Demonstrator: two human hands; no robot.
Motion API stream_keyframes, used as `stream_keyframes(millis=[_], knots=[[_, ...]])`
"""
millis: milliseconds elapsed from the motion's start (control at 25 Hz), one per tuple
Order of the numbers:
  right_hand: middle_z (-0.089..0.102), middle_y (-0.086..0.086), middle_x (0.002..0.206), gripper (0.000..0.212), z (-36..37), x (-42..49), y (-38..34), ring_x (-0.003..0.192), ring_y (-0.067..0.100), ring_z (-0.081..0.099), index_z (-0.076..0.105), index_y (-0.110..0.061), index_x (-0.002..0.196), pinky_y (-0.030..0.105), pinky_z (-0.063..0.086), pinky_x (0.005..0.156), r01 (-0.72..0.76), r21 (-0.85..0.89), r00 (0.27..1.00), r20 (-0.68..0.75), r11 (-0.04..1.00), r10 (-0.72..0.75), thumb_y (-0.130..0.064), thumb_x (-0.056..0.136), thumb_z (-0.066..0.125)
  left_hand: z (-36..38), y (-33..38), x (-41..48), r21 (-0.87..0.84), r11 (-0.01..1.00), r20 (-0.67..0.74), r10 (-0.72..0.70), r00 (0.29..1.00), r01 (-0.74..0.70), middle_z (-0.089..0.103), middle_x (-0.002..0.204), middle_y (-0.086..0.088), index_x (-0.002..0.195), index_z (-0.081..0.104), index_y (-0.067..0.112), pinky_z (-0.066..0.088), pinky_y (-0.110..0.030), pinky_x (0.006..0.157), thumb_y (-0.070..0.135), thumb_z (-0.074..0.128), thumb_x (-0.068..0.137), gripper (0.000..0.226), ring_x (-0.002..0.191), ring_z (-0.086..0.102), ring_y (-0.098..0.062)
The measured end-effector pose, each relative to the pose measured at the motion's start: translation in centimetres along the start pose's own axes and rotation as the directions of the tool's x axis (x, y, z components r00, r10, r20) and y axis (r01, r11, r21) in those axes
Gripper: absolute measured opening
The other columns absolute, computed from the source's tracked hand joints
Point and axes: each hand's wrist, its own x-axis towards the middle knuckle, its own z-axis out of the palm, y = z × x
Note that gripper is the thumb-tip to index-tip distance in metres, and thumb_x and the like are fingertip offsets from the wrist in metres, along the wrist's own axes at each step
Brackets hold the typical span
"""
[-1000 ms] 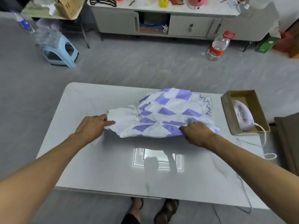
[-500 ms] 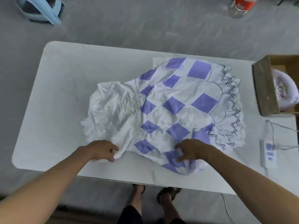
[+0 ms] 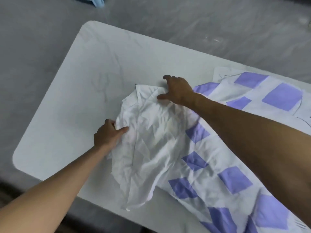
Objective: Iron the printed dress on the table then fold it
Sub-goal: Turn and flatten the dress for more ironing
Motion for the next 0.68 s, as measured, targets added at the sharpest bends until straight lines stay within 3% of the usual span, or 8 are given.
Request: stream_keyframes(millis=[80, 200, 280, 360, 440, 520, 560, 680], knots=[[0.063, 0.006, 0.115, 0.042, 1.2, 1.3, -1.2, 0.108, 0.030, 0.057, 0.057, -0.021, 0.121, 0.035, 0.045, 0.087, 0.032, -0.020, 0.997, 0.074, 0.999, -0.031, -0.038, 0.083, 0.066, 0.2, 0.7, 0.6, -0.011, 0.999, 0.017, 0.030, 0.999, -0.030, 0.059, 0.072, 0.001, 0.074, 0.055, 0.017, 0.039, -0.030, 0.058, 0.039, 0.071, 0.080, 0.028, 0.078, 0.060, -0.028], [0.065, 0.006, 0.094, 0.023, 2.9, -3.2, -1.5, 0.085, 0.032, 0.062, 0.059, -0.018, 0.101, 0.030, 0.040, 0.064, 0.276, -0.085, 0.959, -0.035, 0.957, -0.280, -0.017, 0.079, 0.056, -1.2, 0.9, -0.1, -0.118, 0.993, 0.135, 0.014, 0.991, 0.002, 0.053, 0.064, 0.000, 0.066, 0.051, 0.013, 0.031, -0.028, 0.054, 0.015, 0.070, 0.072, 0.020, 0.064, 0.049, -0.023], [0.063, 0.004, 0.086, 0.028, 4.2, -8.0, -0.3, 0.074, 0.029, 0.064, 0.060, -0.017, 0.099, 0.029, 0.043, 0.054, 0.519, -0.171, 0.836, -0.105, 0.837, -0.539, -0.013, 0.073, 0.052, -2.7, 1.6, -0.9, -0.227, 0.974, 0.258, 0.050, 0.965, 0.011, 0.052, 0.071, -0.002, 0.076, 0.054, 0.008, 0.030, -0.028, 0.059, 0.015, 0.061, 0.062, 0.017, 0.066, 0.044, -0.021], [0.062, 0.004, 0.088, 0.036, 6.3, -11.5, 2.1, 0.071, 0.026, 0.063, 0.065, -0.018, 0.102, 0.030, 0.049, 0.055, 0.668, -0.225, 0.713, -0.078, 0.709, -0.697, -0.015, 0.072, 0.045, -3.5, 3.5, -1.1, -0.449, 0.893, 0.274, 0.097, 0.957, 0.038, 0.064, 0.089, -0.005, 0.097, 0.066, 0.009, 0.040, -0.028, 0.069, 0.020, 0.061, 0.069, 0.031, 0.080, 0.055, -0.020], [0.061, 0.006, 0.096, 0.037, 7.9, -13.0, 3.8, 0.076, 0.027, 0.061, 0.066, -0.017, 0.104, 0.033, 0.051, 0.061, 0.671, -0.191, 0.728, -0.007, 0.716, -0.685, -0.014, 0.074, 0.045, -2.7, 6.5, -0.6, -0.525, 0.851, 0.297, 0.157, 0.942, 0.024, 0.069, 0.103, -0.006, 0.104, 0.068, 0.011, 0.047, -0.027, 0.084, 0.036, 0.063, 0.079, 0.036, 0.096, 0.063, -0.022], [0.059, 0.008, 0.101, 0.033, 8.2, -12.6, 4.4, 0.083, 0.027, 0.059, 0.066, -0.015, 0.108, 0.035, 0.051, 0.069, 0.607, -0.154, 0.786, -0.033, 0.780, -0.618, -0.017, 0.077, 0.054, -0.7, 9.1, 0.2, -0.274, 0.956, 0.353, 0.201, 0.914, -0.104, 0.067, 0.105, -0.003, 0.107, 0.063, 0.014, 0.047, -0.037, 0.094, 0.063, 0.062, 0.065, 0.064, 0.100, 0.061, -0.023], [0.059, 0.008, 0.104, 0.035, 8.0, -12.0, 4.3, 0.088, 0.027, 0.059, 0.065, -0.014, 0.111, 0.035, 0.050, 0.075, 0.557, -0.148, 0.819, -0.066, 0.817, -0.570, -0.022, 0.077, 0.062, 0.6, 10.0, 0.4, -0.101, 0.982, 0.347, 0.184, 0.920, -0.159, 0.064, 0.106, 0.000, 0.112, 0.059, 0.017, 0.048, -0.037, 0.093, 0.068, 0.064, 0.061, 0.072, 0.100, 0.060, -0.022], [0.058, 0.008, 0.116, 0.057, 6.6, -9.9, 4.1, 0.104, 0.029, 0.057, 0.062, -0.014, 0.119, 0.036, 0.038, 0.094, 0.462, -0.170, 0.868, -0.117, 0.870, -0.484, -0.046, 0.073, 0.071, 3.3, 10.7, 1.1, 0.128, 0.983, 0.165, 0.110, 0.980, -0.132, 0.059, 0.113, -0.006, 0.118, 0.051, 0.012, 0.048, -0.035, 0.086, 0.046, 0.075, 0.072, 0.063, 0.105, 0.058, -0.029]])
